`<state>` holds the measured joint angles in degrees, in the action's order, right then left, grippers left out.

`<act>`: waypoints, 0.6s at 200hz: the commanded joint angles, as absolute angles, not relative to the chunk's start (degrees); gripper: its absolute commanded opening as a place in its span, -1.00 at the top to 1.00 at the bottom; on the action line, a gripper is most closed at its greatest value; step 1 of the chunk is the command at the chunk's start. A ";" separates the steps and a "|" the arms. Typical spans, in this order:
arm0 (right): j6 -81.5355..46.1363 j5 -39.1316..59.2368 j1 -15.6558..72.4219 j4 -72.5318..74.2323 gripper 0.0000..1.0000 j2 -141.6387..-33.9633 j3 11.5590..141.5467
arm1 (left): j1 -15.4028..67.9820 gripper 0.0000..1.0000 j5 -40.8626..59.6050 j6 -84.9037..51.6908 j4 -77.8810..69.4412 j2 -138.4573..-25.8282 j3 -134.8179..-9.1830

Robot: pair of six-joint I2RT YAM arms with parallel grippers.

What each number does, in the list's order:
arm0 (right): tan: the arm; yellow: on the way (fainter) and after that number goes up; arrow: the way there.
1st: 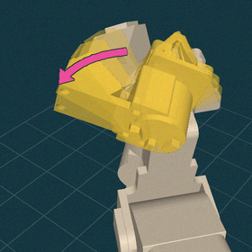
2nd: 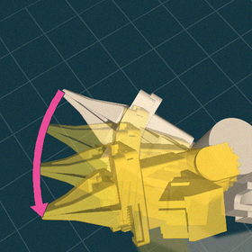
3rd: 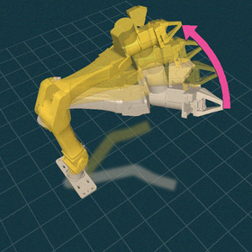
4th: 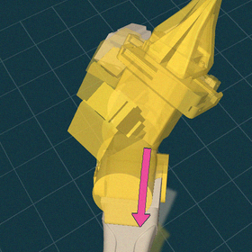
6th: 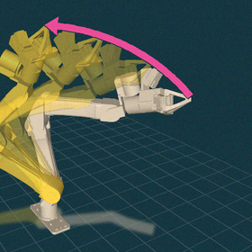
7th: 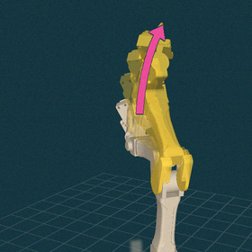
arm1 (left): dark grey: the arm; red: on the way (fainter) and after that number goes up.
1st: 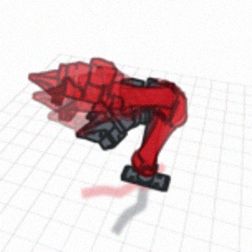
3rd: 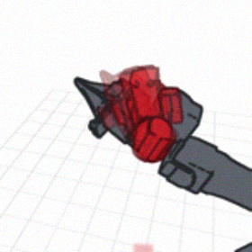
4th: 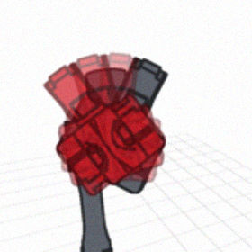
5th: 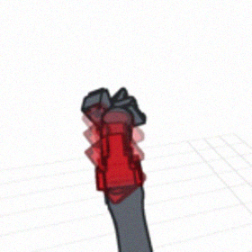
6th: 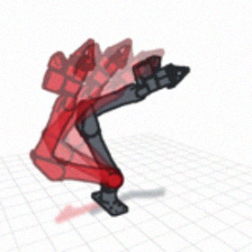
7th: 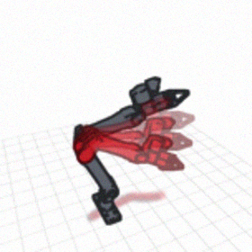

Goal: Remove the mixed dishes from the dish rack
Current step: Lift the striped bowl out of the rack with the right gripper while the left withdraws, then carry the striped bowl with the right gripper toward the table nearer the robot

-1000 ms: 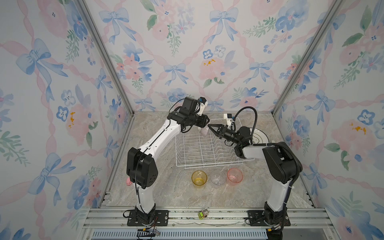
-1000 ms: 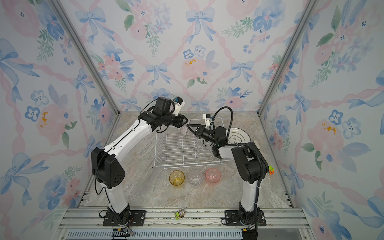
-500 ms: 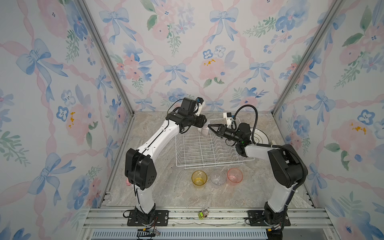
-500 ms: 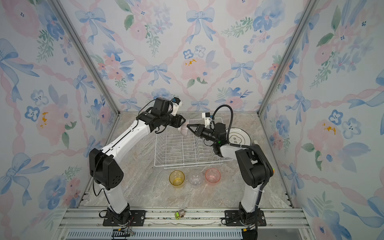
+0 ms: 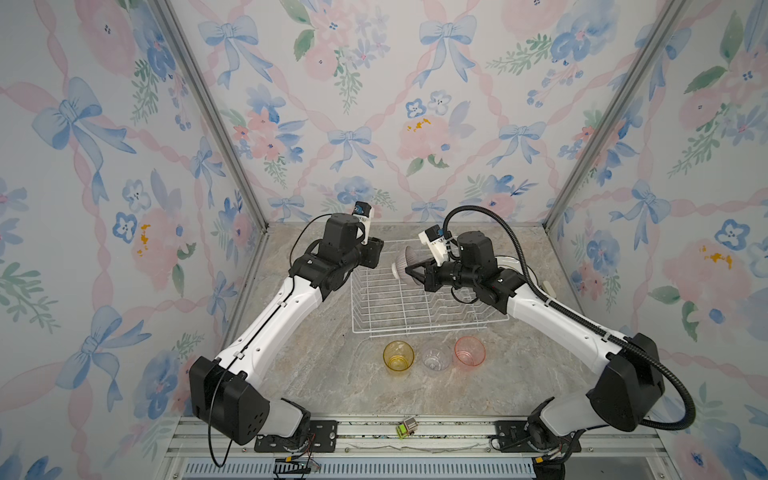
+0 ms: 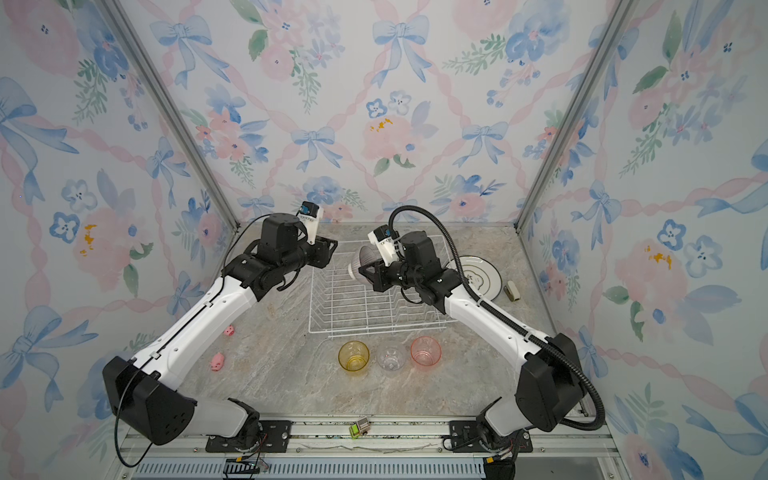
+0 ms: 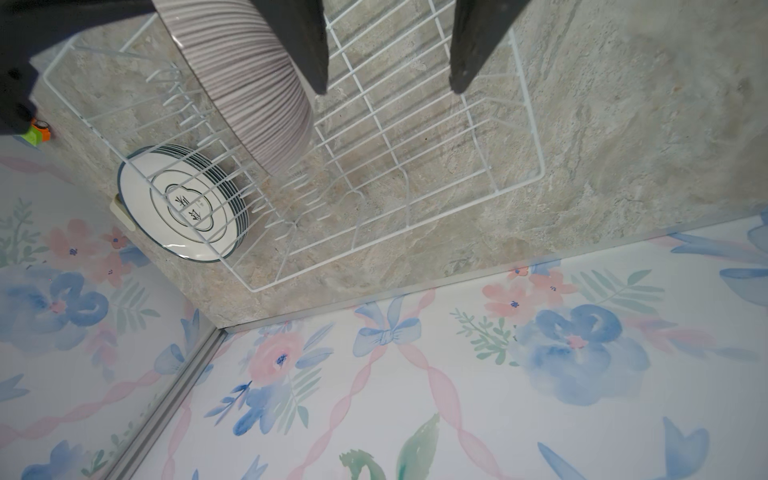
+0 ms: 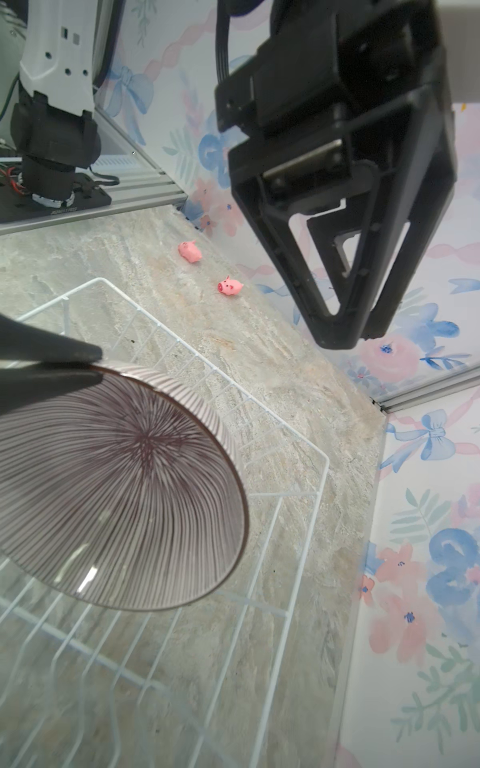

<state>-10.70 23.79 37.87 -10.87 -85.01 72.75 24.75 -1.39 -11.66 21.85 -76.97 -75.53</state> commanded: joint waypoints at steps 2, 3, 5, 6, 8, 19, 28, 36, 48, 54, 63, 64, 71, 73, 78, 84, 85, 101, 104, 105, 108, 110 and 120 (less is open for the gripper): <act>2.29 14.07 42.93 -24.30 1.00 -82.91 76.78 | 22.68 0.00 -7.61 -14.68 19.82 -70.08 -68.91; 2.46 13.76 43.35 -24.50 1.00 -82.90 76.84 | 22.59 0.00 -7.80 -14.72 19.75 -69.80 -68.56; 2.90 13.35 43.95 -24.76 1.00 -82.75 76.93 | 22.39 0.00 -8.23 -14.93 19.77 -69.00 -67.94; 3.16 13.13 44.21 -24.86 1.00 -82.69 77.01 | 22.31 0.00 -8.34 -15.02 19.73 -68.60 -67.59; 3.65 12.62 44.82 -25.09 1.00 -82.59 77.00 | 22.10 -0.01 -8.68 -15.09 19.70 -68.04 -66.82; 6.27 9.65 48.56 -26.18 1.00 -82.00 77.21 | 20.22 -0.03 -9.51 -15.83 19.70 -64.27 -63.38; 8.53 6.93 51.85 -27.13 1.00 -81.59 77.49 | 18.25 -0.04 -9.58 -16.37 19.71 -61.47 -60.74; 10.40 4.87 54.77 -28.20 1.00 -81.48 77.85 | 16.74 -0.05 -9.28 -16.68 19.78 -59.20 -58.65; 12.73 1.40 59.31 -29.18 1.00 -81.48 78.45 | 14.48 -0.07 -8.33 -17.09 19.91 -56.22 -56.17; 13.57 -0.77 61.51 -29.65 1.00 -81.52 78.89 | 13.32 -0.07 -7.51 -17.29 19.86 -55.06 -55.12; 14.68 -3.39 64.59 -30.32 1.00 -81.74 79.63 | 11.71 -0.08 -6.27 -17.48 19.86 -53.87 -53.85; 14.77 -3.58 64.94 -30.41 1.00 -81.74 79.67 | 11.57 -0.08 -6.08 -17.49 19.86 -53.74 -53.64; 15.56 -5.06 67.04 -30.90 1.00 -81.90 80.40 | 10.49 -0.08 -4.98 -17.58 19.86 -53.20 -52.82; 15.64 -5.51 67.65 -31.04 1.00 -82.01 80.55 | 10.14 -0.07 -4.72 -17.64 19.86 -53.07 -52.67; 16.10 -6.30 69.00 -31.48 1.00 -82.16 81.13 | 9.48 -0.07 -4.20 -17.64 19.86 -52.85 -52.22; 16.50 -7.04 70.56 -31.82 1.00 -82.49 81.65 | 8.80 -0.07 -3.76 -17.60 19.86 -52.67 -51.83; 16.55 -7.12 70.79 -31.91 1.00 -82.51 81.74 | 8.66 -0.07 -3.68 -17.59 19.86 -52.66 -51.80; 17.31 -7.43 74.27 -33.05 1.00 -83.67 83.30 | 7.08 -0.07 -2.58 -17.58 19.86 -52.32 -51.17; 17.38 -7.47 74.83 -33.37 1.00 -84.00 83.64 | 6.77 -0.08 -2.43 -17.58 19.81 -52.30 -51.13; 17.43 -7.42 75.03 -33.51 1.00 -84.10 83.74 | 6.64 -0.07 -2.36 -17.53 19.79 -52.25 -51.14; 17.59 -7.45 75.62 -33.75 1.00 -84.44 84.03 | 6.36 -0.07 -2.31 -17.50 19.84 -52.29 -51.15; 17.76 -7.42 75.88 -33.93 1.00 -84.70 84.20 | 6.18 -0.07 -2.11 -17.45 19.84 -52.36 -51.15; 18.42 -7.86 77.75 -34.87 1.00 -86.08 85.22 | 5.43 -0.07 -1.43 -17.33 19.77 -52.38 -51.30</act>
<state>14.79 -3.46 74.59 -33.21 -84.03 81.17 7.07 -4.23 -16.80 20.69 -52.86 -51.64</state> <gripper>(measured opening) 0.047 0.537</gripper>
